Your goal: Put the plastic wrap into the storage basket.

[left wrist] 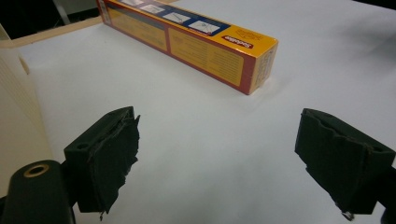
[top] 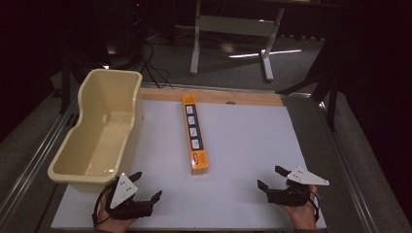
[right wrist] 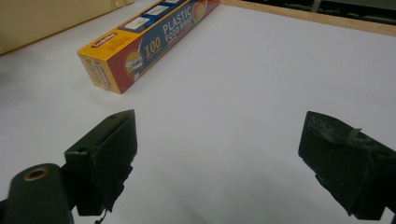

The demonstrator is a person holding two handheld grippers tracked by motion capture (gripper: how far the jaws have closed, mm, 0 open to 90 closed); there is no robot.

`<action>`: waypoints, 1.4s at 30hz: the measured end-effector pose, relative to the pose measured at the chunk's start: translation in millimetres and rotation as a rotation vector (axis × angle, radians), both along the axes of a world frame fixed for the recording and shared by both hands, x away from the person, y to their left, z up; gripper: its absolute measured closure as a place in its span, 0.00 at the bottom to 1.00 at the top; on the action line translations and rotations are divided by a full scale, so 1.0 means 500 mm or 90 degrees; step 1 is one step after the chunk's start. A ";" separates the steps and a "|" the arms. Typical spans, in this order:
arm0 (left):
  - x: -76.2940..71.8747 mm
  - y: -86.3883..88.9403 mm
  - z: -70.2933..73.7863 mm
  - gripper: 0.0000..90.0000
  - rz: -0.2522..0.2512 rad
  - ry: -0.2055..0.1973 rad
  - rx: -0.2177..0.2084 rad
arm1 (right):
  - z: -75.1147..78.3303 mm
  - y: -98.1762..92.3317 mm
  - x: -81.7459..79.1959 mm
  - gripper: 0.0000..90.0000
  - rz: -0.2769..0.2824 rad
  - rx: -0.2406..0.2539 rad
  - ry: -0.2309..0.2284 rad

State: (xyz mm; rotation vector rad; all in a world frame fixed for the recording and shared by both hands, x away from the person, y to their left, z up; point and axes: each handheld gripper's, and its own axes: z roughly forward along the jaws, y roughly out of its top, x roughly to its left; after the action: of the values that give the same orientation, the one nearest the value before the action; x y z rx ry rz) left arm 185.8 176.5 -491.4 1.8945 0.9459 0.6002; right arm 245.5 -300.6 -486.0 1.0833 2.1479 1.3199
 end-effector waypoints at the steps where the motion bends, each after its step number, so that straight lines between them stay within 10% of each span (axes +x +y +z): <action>1: 0.000 0.000 0.000 0.14 -0.001 0.001 -0.001 | 0.000 0.001 0.000 0.12 0.004 0.000 -0.001; 27: -0.001 0.001 0.003 0.16 -0.008 -0.007 -0.011 | 0.000 0.024 0.002 0.13 0.025 0.003 0.005; 42: -0.001 0.002 0.003 0.17 -0.009 -0.008 -0.014 | 0.040 0.122 0.019 0.18 0.080 0.008 -0.019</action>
State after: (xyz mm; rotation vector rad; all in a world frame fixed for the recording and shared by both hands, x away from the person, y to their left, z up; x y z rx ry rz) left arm 185.3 177.4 -490.0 1.8743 0.9263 0.5900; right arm 255.0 -239.7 -465.9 0.9420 2.2196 1.3975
